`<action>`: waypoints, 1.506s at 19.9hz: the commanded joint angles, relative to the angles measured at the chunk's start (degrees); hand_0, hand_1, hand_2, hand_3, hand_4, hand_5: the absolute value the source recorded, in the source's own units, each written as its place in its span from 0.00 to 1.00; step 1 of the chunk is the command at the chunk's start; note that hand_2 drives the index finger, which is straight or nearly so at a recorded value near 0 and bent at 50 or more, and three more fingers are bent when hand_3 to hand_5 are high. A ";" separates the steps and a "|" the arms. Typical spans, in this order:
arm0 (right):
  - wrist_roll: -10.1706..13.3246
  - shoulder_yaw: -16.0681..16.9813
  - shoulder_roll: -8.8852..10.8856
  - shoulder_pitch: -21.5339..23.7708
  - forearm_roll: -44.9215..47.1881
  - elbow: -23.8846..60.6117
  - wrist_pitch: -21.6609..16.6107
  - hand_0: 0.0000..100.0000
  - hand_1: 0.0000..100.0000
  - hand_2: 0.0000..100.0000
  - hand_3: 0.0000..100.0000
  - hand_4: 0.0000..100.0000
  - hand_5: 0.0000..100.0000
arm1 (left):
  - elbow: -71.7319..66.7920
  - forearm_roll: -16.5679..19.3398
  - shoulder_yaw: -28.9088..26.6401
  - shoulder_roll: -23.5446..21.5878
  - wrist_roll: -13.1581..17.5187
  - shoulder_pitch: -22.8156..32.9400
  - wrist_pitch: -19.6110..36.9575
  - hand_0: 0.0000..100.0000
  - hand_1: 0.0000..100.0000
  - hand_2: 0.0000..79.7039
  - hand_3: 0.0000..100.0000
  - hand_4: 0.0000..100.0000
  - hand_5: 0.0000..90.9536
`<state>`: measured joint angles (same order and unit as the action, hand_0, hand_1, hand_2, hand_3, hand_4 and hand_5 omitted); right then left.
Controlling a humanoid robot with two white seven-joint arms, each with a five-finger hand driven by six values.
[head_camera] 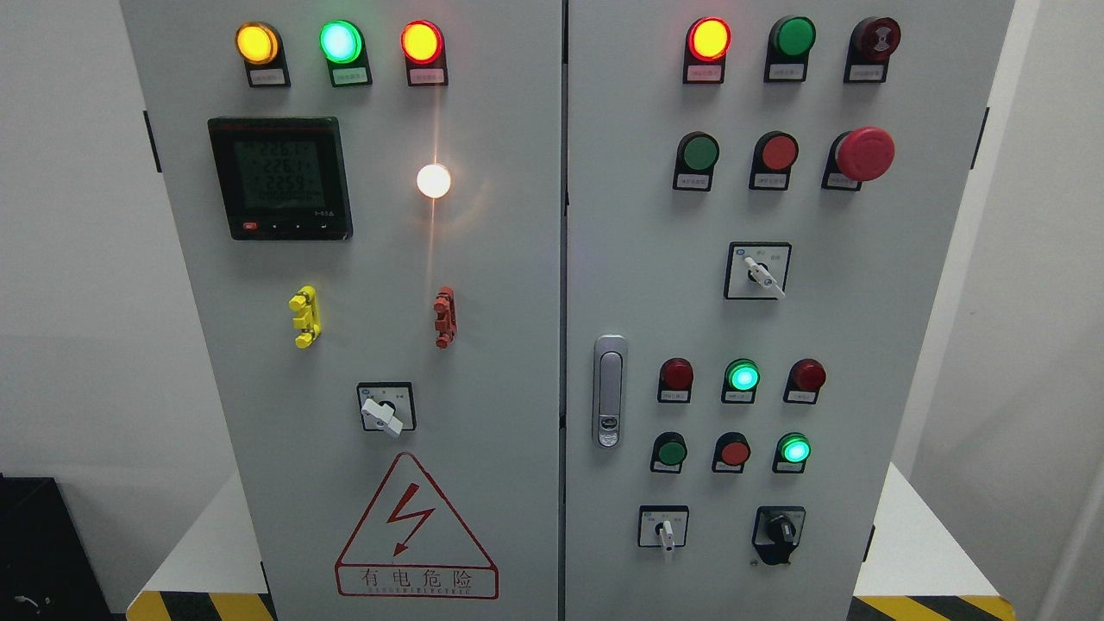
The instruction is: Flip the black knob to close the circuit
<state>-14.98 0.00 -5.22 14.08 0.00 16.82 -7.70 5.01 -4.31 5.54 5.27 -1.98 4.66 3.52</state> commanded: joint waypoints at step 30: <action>-2.77 8.35 -1.02 -0.63 -38.66 73.52 6.20 0.00 0.09 0.52 0.64 0.58 0.45 | 0.00 0.00 0.00 0.00 -0.04 0.00 0.00 0.12 0.56 0.00 0.00 0.00 0.00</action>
<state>-16.62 3.66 -5.42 13.67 -30.21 68.19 -2.53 5.01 -4.31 5.54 5.27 -1.98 4.66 3.52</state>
